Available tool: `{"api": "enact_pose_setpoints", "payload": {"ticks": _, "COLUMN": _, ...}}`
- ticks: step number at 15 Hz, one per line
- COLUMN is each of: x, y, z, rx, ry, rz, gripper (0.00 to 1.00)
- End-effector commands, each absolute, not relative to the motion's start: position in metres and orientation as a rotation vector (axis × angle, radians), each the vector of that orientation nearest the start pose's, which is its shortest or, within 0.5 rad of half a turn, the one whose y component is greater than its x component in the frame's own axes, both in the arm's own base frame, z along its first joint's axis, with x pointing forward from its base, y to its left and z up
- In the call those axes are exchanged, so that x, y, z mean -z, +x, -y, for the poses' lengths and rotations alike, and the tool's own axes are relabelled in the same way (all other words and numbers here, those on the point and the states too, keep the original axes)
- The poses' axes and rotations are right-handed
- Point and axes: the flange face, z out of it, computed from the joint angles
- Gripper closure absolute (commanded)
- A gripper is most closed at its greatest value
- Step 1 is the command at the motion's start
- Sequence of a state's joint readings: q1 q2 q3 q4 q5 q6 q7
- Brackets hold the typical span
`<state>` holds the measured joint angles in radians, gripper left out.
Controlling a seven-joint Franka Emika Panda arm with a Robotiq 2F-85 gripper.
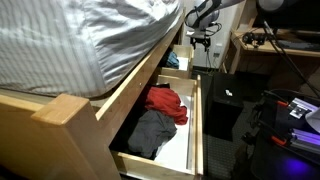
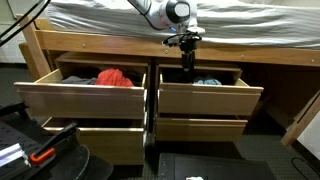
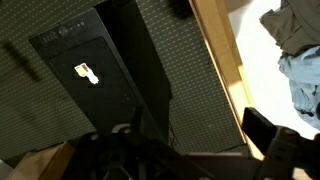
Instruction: Open the top right drawer, pick up the orange cloth from the top left drawer and put it in the top right drawer.
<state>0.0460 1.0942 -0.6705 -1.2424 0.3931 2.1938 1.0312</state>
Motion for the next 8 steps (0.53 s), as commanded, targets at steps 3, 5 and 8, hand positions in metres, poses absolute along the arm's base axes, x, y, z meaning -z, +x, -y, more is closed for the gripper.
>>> {"api": "enact_pose_setpoints", "payload": {"ticks": 3, "x": -0.181, "y": 0.691, "z": 0.303, "rx": 0.231, "ry": -2.371, "rz": -2.401, "gripper": 0.0}}
{"api": "enact_pose_setpoints", "payload": {"ticks": 5, "x": -0.177, "y": 0.691, "z": 0.301, "rx": 0.229, "ry": -2.39, "rz": -2.431, "gripper": 0.0}}
{"api": "enact_pose_setpoints", "payload": {"ticks": 8, "x": -0.184, "y": 0.692, "z": 0.294, "rx": 0.378, "ry": -2.357, "rz": -2.443, "gripper": 0.0}}
